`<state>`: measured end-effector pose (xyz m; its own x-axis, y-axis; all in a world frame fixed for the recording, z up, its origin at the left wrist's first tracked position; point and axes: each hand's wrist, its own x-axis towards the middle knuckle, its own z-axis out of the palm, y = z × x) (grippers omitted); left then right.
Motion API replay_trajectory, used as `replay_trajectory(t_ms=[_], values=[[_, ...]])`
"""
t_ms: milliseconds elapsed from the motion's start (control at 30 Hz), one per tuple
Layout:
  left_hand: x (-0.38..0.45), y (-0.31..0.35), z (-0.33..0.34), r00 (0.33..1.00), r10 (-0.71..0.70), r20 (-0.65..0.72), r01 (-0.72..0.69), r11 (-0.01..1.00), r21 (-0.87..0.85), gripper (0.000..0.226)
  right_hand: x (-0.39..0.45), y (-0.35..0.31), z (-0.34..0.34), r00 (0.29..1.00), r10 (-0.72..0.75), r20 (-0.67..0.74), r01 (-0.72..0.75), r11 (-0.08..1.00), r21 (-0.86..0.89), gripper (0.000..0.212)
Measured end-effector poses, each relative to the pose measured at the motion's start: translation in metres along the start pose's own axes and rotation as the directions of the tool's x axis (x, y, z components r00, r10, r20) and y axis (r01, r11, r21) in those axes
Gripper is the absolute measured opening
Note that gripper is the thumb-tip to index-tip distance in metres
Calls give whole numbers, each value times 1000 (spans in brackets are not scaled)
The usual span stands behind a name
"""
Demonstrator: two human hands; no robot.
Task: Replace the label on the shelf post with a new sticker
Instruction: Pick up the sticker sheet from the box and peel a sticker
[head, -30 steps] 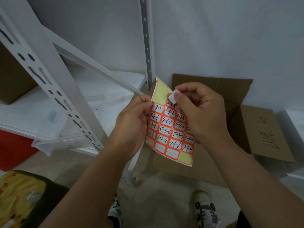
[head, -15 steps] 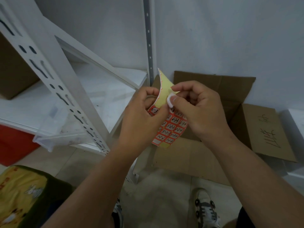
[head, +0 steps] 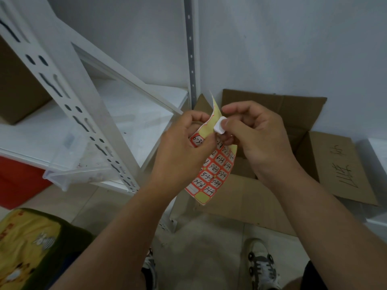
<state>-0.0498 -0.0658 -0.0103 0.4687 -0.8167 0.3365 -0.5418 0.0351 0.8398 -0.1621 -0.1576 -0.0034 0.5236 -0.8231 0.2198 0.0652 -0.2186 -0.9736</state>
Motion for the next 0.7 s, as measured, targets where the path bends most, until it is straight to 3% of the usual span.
replay_trajectory(t_ms=[200, 367, 700], values=[[0, -2, 3, 997, -66, 37, 68, 997, -43, 22, 3, -1, -3, 993, 104, -56, -95, 985, 143, 13], [5, -10, 9, 957, -276, 89, 290, 921, -260, 18, 4, 2, -3, 985, 146, -92, -137, 986, 94, 11], [19, -51, 54, 836, -526, 157, 547, 773, -322, 23, 13, 13, -13, 967, 174, -187, -174, 985, 16, 7]])
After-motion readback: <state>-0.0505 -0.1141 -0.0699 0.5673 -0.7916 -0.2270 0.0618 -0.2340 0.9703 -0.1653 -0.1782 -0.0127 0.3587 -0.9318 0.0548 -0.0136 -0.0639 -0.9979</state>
